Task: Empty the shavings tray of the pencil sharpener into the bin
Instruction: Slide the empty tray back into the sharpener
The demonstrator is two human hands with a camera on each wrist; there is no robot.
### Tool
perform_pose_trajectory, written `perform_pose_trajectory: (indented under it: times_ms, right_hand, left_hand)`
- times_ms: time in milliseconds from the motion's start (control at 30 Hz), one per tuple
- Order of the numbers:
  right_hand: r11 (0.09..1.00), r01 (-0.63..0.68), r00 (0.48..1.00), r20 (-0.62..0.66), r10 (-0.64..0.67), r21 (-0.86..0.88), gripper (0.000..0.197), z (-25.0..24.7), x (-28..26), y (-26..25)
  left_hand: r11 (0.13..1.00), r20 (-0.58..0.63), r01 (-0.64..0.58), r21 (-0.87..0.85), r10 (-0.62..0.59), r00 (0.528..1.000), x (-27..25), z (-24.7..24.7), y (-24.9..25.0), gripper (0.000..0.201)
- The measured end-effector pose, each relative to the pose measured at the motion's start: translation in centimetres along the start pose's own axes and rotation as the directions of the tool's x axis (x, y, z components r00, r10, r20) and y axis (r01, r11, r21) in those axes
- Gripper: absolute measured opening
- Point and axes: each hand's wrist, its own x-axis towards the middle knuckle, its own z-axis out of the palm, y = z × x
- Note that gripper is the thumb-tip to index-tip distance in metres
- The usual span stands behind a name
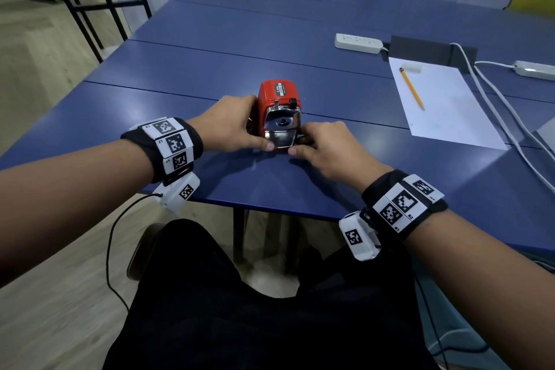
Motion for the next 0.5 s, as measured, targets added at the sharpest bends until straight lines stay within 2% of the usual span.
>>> perform_pose_trajectory:
  times_ms: [233, 500]
  right_hand:
    - [1.000, 0.018, 1.000, -0.004, -0.018, -0.005, 0.030, -0.07, -0.05, -0.16]
    - [0.999, -0.032, 0.999, -0.037, 0.031, -0.007, 0.025, -0.25, 0.48, -0.35]
  left_hand:
    - [1.000, 0.028, -0.005, 0.005, 0.005, 1.000, 0.25, -0.15, -0.07, 0.088]
    - [1.000, 0.041, 0.016, 0.008, -0.017, 0.999, 0.12, -0.35, 0.17, 0.090]
